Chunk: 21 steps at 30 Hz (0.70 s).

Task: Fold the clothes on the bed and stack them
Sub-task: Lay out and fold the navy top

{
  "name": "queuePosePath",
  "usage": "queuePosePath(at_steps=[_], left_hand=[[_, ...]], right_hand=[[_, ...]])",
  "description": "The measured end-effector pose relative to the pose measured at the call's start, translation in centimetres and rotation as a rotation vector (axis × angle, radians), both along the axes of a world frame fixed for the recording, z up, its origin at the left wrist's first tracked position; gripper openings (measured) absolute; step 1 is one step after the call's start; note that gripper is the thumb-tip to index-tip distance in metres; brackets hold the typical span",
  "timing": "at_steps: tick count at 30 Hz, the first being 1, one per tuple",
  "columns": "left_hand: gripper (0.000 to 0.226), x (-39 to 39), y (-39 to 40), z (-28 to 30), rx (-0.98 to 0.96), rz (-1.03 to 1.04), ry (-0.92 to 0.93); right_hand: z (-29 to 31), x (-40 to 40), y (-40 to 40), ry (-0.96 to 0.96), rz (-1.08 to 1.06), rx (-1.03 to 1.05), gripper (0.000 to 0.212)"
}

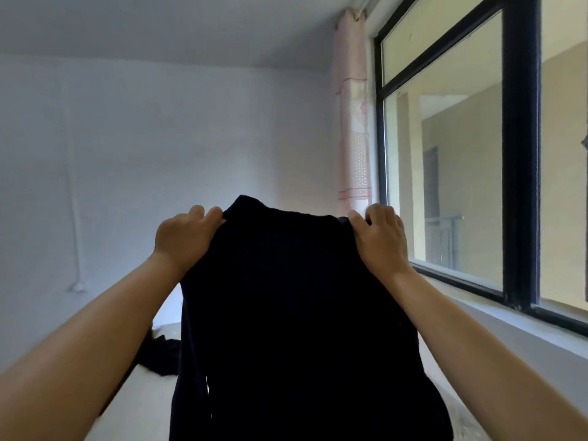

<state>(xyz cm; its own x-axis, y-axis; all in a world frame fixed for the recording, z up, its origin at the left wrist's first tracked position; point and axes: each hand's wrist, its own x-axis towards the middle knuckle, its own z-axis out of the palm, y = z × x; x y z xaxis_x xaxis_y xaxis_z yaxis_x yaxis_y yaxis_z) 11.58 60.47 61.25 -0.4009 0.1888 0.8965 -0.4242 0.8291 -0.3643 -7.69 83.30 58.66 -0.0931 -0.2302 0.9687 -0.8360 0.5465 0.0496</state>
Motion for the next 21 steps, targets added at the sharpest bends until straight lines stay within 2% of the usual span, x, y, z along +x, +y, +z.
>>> queuePosePath(at_steps=[2,4,7,10,14,17,21], left_hand=[[0.044,-0.3,-1.0,-0.6,0.085,0.087,-0.097],[0.03,-0.8,-1.8,-1.6,0.219,0.197,-0.165],[0.028,-1.6,-2.3,-3.2,0.259,0.186,-0.156],[0.028,-2.6,-2.1,-4.4,0.327,0.214,-0.161],[0.033,-4.0,-1.0,-6.6,0.412,0.269,-0.193],[0.032,-3.9,-0.3,-8.6,0.42,0.266,-0.212],[0.029,-2.1,2.0,-10.8,0.418,0.217,-0.248]], right_hand=[[-0.6,-0.7,-1.2,-0.144,-0.032,0.183,0.023],[-1.3,-1.1,-1.9,-0.17,-0.046,0.229,0.027],[-2.1,-1.2,-2.1,-0.095,-0.03,0.186,0.025],[-3.1,-1.5,-2.2,-0.002,-0.037,0.14,0.033],[-5.0,-3.0,-2.5,-0.071,-0.014,0.12,0.036],[-6.7,-3.9,-1.7,-0.054,0.033,0.116,0.039],[-8.8,-2.9,0.4,-0.045,0.079,0.094,0.032]])
